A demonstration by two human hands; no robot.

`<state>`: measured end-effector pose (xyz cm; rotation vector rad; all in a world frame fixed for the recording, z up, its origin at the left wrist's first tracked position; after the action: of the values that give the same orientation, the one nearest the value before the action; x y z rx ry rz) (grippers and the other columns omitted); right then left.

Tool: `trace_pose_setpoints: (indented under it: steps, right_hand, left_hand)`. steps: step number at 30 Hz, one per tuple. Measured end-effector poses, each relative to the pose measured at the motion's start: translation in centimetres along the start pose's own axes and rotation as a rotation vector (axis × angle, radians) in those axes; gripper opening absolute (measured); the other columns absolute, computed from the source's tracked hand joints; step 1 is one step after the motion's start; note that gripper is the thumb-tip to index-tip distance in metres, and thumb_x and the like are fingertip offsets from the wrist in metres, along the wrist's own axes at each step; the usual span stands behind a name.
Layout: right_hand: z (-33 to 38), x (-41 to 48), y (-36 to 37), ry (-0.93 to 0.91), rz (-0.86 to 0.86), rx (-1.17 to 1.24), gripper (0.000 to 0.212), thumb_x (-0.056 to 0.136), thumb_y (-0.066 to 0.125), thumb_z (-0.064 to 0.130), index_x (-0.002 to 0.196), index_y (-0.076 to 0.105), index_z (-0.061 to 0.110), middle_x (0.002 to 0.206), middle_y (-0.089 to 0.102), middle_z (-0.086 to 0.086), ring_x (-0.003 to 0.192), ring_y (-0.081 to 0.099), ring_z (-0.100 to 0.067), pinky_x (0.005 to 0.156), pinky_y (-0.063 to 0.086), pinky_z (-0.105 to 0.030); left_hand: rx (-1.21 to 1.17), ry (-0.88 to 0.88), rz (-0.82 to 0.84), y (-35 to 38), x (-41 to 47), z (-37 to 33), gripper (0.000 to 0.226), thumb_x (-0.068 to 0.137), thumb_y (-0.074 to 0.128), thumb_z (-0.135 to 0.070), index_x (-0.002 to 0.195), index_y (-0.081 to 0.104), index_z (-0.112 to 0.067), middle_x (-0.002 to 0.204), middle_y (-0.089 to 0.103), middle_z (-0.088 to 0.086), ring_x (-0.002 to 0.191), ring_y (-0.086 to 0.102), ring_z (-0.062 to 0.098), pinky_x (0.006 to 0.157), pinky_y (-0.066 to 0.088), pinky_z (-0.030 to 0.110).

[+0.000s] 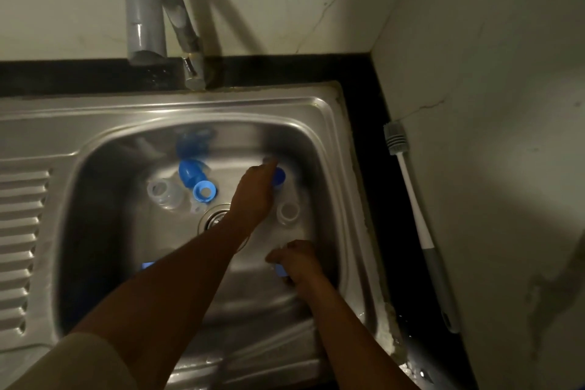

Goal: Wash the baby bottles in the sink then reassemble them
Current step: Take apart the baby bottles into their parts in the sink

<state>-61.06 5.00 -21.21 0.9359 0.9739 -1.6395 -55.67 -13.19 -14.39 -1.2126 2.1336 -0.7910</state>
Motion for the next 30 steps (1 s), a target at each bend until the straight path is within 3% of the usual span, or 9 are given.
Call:
trace_pose_setpoints:
  steps: [3,7,10,12,18,21,25,28,30]
  right_hand:
    - [0.2,0.0,0.2,0.001,-0.009,0.023,0.013,0.079,0.077,0.006,0.080,0.065,0.002,0.072,0.059,-0.009,0.059,0.055,-0.020,0.046,0.042,-0.020]
    - [-0.2,-0.2,0.7,0.016,0.002,0.104,0.036,0.077,0.079,0.009,0.109,0.067,-0.002,0.104,0.067,-0.019,0.084,0.062,-0.030,0.048,0.045,-0.020]
    - [0.2,-0.6,0.6,-0.029,0.023,0.150,0.013,0.079,0.076,0.005,0.089,0.069,0.000,0.086,0.068,-0.015,0.076,0.063,-0.028,0.048,0.045,-0.022]
    - [0.5,-1.0,0.8,-0.068,0.062,0.191,0.013,0.082,0.072,0.003,0.073,0.064,0.006,0.065,0.062,-0.006,0.063,0.058,-0.020,0.049,0.045,-0.022]
    - [1.7,-3.4,1.2,-0.130,0.122,0.489,0.015,0.096,0.053,0.003,0.085,0.063,0.002,0.081,0.063,-0.013,0.075,0.061,-0.019,0.069,0.055,-0.026]
    - [2.5,-5.3,1.5,-0.137,0.154,0.660,0.012,0.098,0.052,0.008,0.095,0.063,0.004,0.090,0.066,-0.012,0.084,0.063,-0.022,0.076,0.056,-0.033]
    - [4.1,-7.8,1.8,-0.241,0.120,0.654,0.014,0.097,0.055,0.016,0.103,0.066,0.010,0.101,0.070,-0.009,0.093,0.064,-0.023,0.082,0.052,-0.036]
    - [5.4,-10.1,2.6,-0.381,0.119,0.680,0.020,0.096,0.053,0.012,0.109,0.068,0.006,0.104,0.073,-0.009,0.103,0.066,-0.021,0.086,0.052,-0.030]
    - [6.0,-11.6,3.7,-0.456,0.161,0.697,0.021,0.095,0.055,0.008,0.110,0.067,0.000,0.107,0.073,-0.014,0.104,0.068,-0.024,0.083,0.054,-0.028]
  left_hand:
    - [-0.031,-0.014,-0.026,-0.4,0.5,1.1,0.061,0.087,0.068,-0.001,0.144,0.046,-0.003,0.134,0.058,0.020,0.123,0.055,0.036,0.104,0.040,0.038]
    - [-0.070,-0.028,-0.014,-0.2,0.8,1.1,0.064,0.083,0.064,0.007,0.142,0.043,-0.005,0.135,0.046,0.018,0.112,0.057,0.032,0.092,0.047,0.033]
    - [-0.179,-0.107,0.007,0.7,1.1,2.2,0.070,0.085,0.065,0.006,0.148,0.036,-0.004,0.138,0.043,0.020,0.111,0.058,0.033,0.094,0.053,0.043]
    - [-0.230,-0.148,0.025,1.5,1.2,3.0,0.074,0.085,0.066,0.007,0.151,0.033,-0.003,0.136,0.047,0.021,0.112,0.059,0.033,0.091,0.053,0.036]
    - [-0.295,-0.223,0.067,1.3,-0.8,4.2,0.080,0.083,0.064,0.010,0.153,0.029,-0.006,0.142,0.048,0.020,0.121,0.057,0.034,0.100,0.050,0.042]
    - [-0.346,-0.274,-0.027,-1.4,-3.4,4.4,0.061,0.085,0.060,0.010,0.143,0.045,-0.006,0.131,0.057,0.016,0.116,0.060,0.031,0.097,0.051,0.038]
    - [-0.578,-0.288,0.022,-3.8,-8.3,3.2,0.026,0.086,0.060,0.007,0.100,0.069,-0.013,0.104,0.071,0.010,0.102,0.068,0.031,0.094,0.055,0.047]
    - [-0.777,-0.318,0.088,-5.7,-12.8,1.7,0.024,0.093,0.065,-0.007,0.117,0.068,-0.006,0.115,0.070,0.014,0.106,0.068,0.028,0.093,0.056,0.039]
    - [-0.840,-0.147,0.044,-8.1,-15.2,0.0,0.024,0.091,0.069,-0.005,0.115,0.069,-0.008,0.109,0.073,0.011,0.101,0.070,0.017,0.088,0.057,0.028]
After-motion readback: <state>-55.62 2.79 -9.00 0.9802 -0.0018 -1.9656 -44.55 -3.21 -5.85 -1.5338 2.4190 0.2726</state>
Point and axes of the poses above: each hand's wrist, its own x-axis towards the middle knuckle, its own y-axis out of the palm, z = x × y, the point moved 10 cm from there along x, towards the middle knuckle
